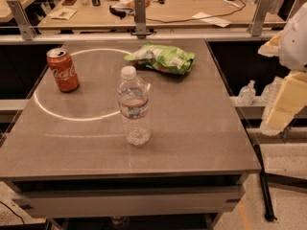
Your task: Move coke can near water bottle
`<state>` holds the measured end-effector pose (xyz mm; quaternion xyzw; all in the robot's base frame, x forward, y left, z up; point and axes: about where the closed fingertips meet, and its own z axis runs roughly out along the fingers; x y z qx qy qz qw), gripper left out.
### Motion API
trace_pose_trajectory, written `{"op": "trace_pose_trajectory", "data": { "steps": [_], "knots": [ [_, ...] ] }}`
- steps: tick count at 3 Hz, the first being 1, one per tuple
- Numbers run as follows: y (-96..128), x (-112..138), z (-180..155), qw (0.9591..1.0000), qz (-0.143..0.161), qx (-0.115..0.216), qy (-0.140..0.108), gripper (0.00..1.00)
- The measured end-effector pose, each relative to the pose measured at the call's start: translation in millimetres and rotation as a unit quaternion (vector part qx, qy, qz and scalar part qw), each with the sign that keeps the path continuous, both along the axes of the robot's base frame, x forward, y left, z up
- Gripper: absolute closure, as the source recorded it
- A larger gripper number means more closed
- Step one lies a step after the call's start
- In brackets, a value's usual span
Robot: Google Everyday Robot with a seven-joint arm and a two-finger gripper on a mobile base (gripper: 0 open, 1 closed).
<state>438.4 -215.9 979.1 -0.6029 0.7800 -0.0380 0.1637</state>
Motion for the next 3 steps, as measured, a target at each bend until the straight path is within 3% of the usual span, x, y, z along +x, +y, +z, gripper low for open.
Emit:
{"op": "trace_pose_trajectory", "data": {
  "steps": [1,2,3],
  "knots": [
    [0,0,0,1.0,0.0,0.0,0.0,0.0],
    [-1,3,6,0.9994,-0.002,0.033,-0.002,0.0],
    [-4,17,18,0.995,-0.012,0.099,-0.015,0.0]
  ]
}}
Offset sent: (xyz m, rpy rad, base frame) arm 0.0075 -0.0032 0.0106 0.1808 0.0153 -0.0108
